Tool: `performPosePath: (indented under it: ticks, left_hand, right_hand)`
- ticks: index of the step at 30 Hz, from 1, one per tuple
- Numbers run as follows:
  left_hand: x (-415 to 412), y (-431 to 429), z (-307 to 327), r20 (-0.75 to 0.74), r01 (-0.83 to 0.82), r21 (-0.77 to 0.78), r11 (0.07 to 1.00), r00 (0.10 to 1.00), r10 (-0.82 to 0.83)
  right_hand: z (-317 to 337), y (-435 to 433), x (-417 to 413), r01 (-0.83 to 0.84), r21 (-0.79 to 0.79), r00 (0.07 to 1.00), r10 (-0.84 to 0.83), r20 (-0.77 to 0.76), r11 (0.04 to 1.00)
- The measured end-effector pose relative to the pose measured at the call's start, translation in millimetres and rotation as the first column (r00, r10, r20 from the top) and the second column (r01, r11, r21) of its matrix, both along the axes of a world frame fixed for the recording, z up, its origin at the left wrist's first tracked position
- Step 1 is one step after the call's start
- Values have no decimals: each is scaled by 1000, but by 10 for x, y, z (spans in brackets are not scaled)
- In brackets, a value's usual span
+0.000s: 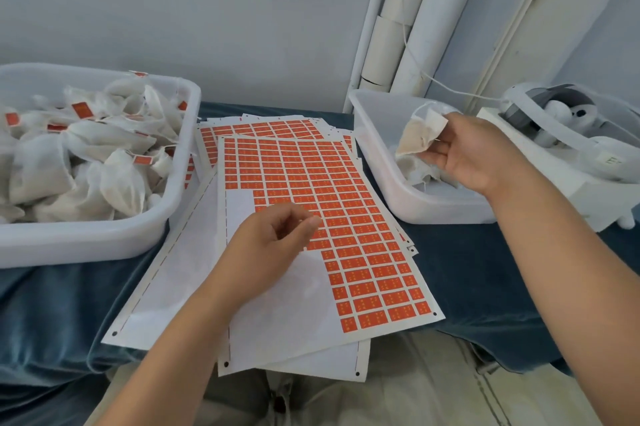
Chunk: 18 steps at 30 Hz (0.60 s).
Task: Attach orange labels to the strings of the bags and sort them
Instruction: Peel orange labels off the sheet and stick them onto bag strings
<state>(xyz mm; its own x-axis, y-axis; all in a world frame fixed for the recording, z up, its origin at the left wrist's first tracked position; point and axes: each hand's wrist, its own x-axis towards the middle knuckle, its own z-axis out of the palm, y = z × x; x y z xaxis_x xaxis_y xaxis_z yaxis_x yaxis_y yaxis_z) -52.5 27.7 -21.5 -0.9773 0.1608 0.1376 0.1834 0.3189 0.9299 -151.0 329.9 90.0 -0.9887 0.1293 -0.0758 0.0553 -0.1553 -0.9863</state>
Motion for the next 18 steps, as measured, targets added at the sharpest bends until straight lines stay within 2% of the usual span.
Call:
performPosePath:
  ticks: [4, 8, 10, 13, 15, 18]
  left_hand:
    - [94, 146, 94, -156, -57, -41, 998, 987, 50]
    - [75, 265, 74, -289, -171, -63, 983, 946, 146]
    - [15, 277, 9, -292, -251, -110, 962, 933, 210]
    - [-61, 230, -129, -296, -325, -165, 931, 917, 268]
    - [-77, 175, -185, -257, -332, -106, 937, 920, 296]
    - [-71, 68, -152, -104, -360, 89, 929, 924, 368]
  right_hand:
    - [-220, -643, 360, -109, -133, 994, 108, -14, 985]
    - [-535, -1137, 602, -169, -73, 981, 175, 83, 983]
    - [-680, -1301, 687, -169, -155, 968, 193, 160, 973]
    - [-847, -1458, 762, -141, -397, 939, 249, 236, 907]
    - [-914, -1509, 778, -135, -447, 922, 278, 270, 884]
    - [-942, -1469, 765, -47, -420, 930, 193, 312, 906]
